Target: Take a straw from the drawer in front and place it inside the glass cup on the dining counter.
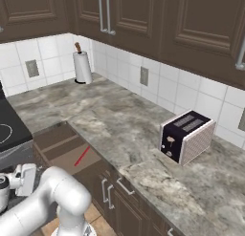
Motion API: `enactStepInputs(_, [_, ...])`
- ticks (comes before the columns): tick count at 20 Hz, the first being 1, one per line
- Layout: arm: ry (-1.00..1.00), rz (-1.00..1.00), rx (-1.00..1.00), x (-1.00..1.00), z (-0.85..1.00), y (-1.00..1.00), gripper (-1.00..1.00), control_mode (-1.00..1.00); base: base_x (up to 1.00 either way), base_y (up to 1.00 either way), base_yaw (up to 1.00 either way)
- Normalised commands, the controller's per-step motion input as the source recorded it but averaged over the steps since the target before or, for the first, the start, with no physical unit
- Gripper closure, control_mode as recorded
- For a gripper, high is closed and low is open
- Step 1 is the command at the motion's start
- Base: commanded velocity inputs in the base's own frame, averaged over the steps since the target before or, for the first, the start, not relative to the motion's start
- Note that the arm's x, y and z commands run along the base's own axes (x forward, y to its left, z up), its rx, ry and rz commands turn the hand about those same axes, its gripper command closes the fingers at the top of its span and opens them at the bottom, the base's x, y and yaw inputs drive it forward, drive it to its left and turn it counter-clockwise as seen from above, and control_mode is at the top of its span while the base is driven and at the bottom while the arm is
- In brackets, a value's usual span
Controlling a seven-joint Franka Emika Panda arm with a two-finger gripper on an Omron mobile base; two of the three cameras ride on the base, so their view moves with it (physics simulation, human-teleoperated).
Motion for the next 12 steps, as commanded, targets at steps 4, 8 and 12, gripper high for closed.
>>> enactStepInputs(4, [0.28, 0.00, 0.06, -0.68, -0.06, 0.71, 1.00, -1.00, 0.00, 0.00, 0.00])
enactStepInputs(8, [0.28, 0.00, 0.05, -0.68, -0.10, 0.77, 1.00, -1.00, 0.00, 0.00, 0.00])
enactStepInputs(12, [0.14, 0.00, 0.01, -0.63, -0.09, 0.69, -1.00, -1.00, 0.00, 0.00, 0.00])
